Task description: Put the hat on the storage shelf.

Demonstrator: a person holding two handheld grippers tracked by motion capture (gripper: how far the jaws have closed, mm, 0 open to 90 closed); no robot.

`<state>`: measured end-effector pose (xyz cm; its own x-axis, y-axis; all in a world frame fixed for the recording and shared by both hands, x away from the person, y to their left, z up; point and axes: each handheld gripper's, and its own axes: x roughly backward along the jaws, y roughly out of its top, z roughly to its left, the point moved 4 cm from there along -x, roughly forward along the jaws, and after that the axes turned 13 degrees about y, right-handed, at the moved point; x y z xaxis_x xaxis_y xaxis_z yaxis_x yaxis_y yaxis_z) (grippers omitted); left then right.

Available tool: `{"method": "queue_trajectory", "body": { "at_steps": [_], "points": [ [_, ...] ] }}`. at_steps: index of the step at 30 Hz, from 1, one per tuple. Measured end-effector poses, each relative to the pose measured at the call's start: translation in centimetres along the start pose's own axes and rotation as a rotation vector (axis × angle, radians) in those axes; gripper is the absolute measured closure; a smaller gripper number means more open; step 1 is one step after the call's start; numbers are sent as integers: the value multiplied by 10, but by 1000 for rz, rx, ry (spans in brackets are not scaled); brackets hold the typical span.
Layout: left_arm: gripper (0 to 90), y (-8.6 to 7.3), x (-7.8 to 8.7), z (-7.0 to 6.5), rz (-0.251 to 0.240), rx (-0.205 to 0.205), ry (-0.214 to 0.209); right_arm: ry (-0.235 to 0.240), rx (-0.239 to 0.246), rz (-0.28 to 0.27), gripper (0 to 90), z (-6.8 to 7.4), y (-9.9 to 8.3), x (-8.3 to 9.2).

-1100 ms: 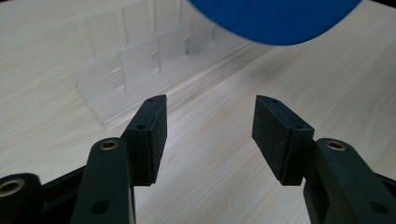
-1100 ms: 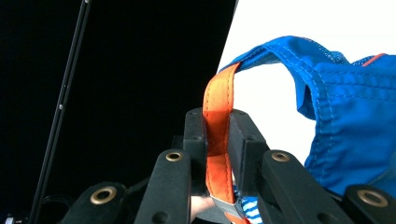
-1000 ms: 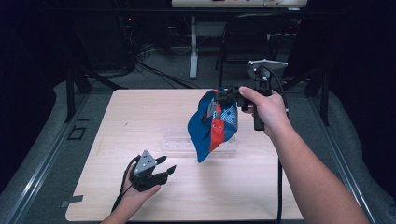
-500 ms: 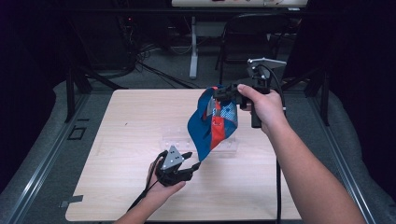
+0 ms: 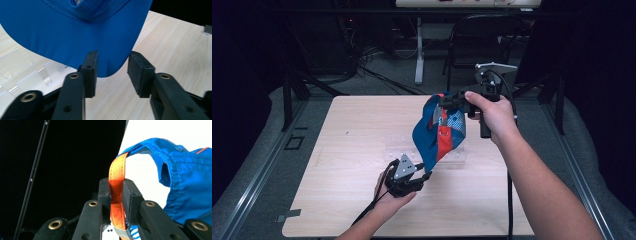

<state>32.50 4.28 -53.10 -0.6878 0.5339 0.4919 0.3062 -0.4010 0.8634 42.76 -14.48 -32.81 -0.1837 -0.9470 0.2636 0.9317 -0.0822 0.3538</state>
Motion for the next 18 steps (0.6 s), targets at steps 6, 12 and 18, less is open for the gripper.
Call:
{"method": "queue_trajectory", "body": {
  "at_steps": [6, 12, 18],
  "points": [
    [732, -1, 6, 2, -8, -7, -16, -2, 1, -1, 786, 1, 0, 0],
    [793, -1, 13, 10, -24, 3, 5, -3, 8, 5, 786, 4, -1, 0],
    [831, -1, 17, 17, -24, -3, 17, -7, 18, 10, 786, 7, -2, -2]
  ]
}}
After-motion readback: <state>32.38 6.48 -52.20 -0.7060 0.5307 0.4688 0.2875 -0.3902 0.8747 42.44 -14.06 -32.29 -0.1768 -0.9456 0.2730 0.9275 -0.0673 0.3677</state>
